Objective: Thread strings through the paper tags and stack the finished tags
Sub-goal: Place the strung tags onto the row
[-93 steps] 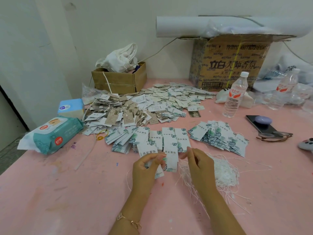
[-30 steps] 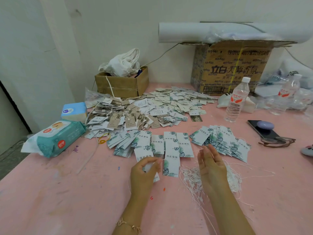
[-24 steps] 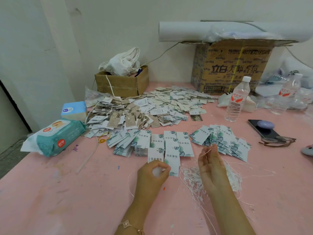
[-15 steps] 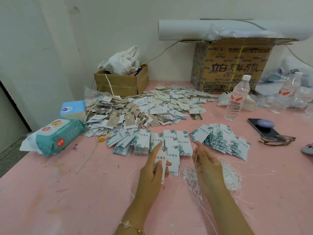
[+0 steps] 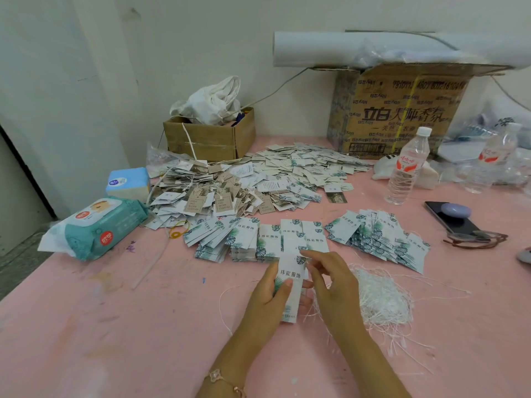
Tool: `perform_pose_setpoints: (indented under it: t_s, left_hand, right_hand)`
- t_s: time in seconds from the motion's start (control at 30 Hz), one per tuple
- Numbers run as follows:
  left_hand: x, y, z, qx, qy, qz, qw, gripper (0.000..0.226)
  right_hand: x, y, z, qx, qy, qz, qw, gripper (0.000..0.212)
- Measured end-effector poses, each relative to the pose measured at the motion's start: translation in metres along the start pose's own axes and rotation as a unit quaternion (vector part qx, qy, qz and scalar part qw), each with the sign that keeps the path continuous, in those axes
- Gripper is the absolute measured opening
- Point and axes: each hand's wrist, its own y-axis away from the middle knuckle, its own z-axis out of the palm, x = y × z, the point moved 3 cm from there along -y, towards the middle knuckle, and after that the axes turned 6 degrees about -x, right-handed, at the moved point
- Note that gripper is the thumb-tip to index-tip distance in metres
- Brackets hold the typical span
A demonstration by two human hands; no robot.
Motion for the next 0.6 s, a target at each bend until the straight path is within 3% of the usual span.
perform_pose_setpoints:
  t_s: [0.17,0.27,0.4,0.6]
  left_hand:
    - [-0.002,-0.002,0.000,0.007,-0.001,0.000,1.000,0.045]
    - [-0.002,-0.002,-0.001,0.005,-0.013,0.017,1.000,0.040]
    - [-0.001,-0.003,-0.002,0.041,-0.064,0.066,0.995,0.037]
    - [0.006,0.001,-0.001,0.036,-0.128,0.087,0.987,0.043]
  right_hand:
    - [-0.003,0.001,-0.001,0.001,0.047,-0.033,0.998,0.029]
    - [-0.006,0.002,-0.004,0.030,0.015,-0.032,0.999,0.030]
    - [-0.008,0.003,-0.007,0.079,-0.004,-0.011,0.997,0.030]
    - [-0.015,0.004,-0.003,0.071,0.013,-0.049,0.996,0.030]
